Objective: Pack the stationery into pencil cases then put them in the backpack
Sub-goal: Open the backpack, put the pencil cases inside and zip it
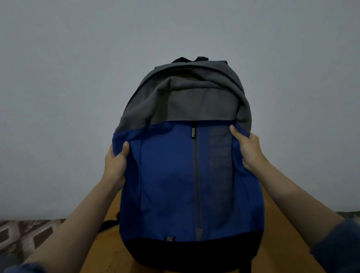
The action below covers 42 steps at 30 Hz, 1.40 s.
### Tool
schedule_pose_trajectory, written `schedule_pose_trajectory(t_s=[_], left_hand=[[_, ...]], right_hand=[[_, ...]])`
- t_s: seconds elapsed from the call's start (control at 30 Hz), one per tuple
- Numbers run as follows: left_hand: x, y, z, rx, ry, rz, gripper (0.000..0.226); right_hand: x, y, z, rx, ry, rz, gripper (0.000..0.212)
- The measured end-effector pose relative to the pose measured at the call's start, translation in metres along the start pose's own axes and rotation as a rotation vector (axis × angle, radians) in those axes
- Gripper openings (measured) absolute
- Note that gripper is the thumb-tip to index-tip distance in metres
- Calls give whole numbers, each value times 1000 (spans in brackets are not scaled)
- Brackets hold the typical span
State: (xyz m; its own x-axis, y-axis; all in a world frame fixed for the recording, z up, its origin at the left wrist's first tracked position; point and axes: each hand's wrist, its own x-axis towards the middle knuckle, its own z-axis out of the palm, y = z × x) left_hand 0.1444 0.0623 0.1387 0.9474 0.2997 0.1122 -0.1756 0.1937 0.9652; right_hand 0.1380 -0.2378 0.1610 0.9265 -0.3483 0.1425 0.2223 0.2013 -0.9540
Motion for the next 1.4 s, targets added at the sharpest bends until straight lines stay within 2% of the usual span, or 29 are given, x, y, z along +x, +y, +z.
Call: schedule_pose_trajectory(t_s=[0.07, 0.1, 0.17, 0.2, 0.23, 0.3, 0.33, 0.37, 0.43, 0.47, 0.6, 0.73, 0.87, 0.9, 1.0, 1.1, 1.2, 1.3, 1.4], left_hand=[[-7, -2, -4, -5, -28, -39, 34], [-11, -2, -5, 11, -49, -55, 35], [-21, -1, -5, 81, -103, -88, 38], [-26, -1, -5, 113, -136, -96, 42], [-30, -2, -6, 127, -178, -91, 47], [-37, -7, -8, 139, -277, -46, 61], [-39, -11, -9, 151, -326, -15, 69], [-42, -16, -9, 162, -363, 6, 72], [-49, -25, -10, 191, -383, 13, 64], [-52, -30, -10, 219, -381, 5, 63], [-59, -42, -11, 297, -424, -63, 76], [-64, -47, -13, 249, -462, -110, 86], [-65, -50, -11, 213, -414, -128, 89], [-67, -50, -8, 198, -401, -123, 87], [-70, -49, -2, 152, -385, -108, 81], [-63, -42, -3, 146, -381, -78, 76], [-39, -28, 1, 200, -364, -11, 82], [-2, -9, 10, 234, -338, 71, 92], [43, 8, 22, 236, -326, 136, 93]], right_hand=[[-7, 3, -2, -22, -44, 26, 69], [-11, 2, -3, -28, -79, 35, 66], [-18, 4, -5, -54, -145, 23, 32], [-22, 5, -6, -60, -180, 16, 24], [-24, 8, -9, -66, -240, 0, 32], [-28, 12, -12, -90, -341, -20, 67], [-28, 15, -14, -117, -376, -3, 76], [-26, 18, -16, -151, -410, 14, 73], [-29, 22, -20, -228, -462, 41, 48], [-32, 26, -21, -269, -475, 44, 42], [-42, 42, -26, -333, -453, 53, 52], [-53, 50, -25, -400, -418, 30, 70], [-59, 56, -25, -415, -369, 42, 77], [-60, 57, -23, -407, -341, 47, 73], [-64, 56, -20, -342, -312, 65, 43], [-56, 49, -20, -328, -303, 30, 43], [-34, 32, -7, -358, -320, -21, 50], [-3, 12, 14, -333, -382, -69, 46], [38, -3, 36, -303, -431, -74, 41]])
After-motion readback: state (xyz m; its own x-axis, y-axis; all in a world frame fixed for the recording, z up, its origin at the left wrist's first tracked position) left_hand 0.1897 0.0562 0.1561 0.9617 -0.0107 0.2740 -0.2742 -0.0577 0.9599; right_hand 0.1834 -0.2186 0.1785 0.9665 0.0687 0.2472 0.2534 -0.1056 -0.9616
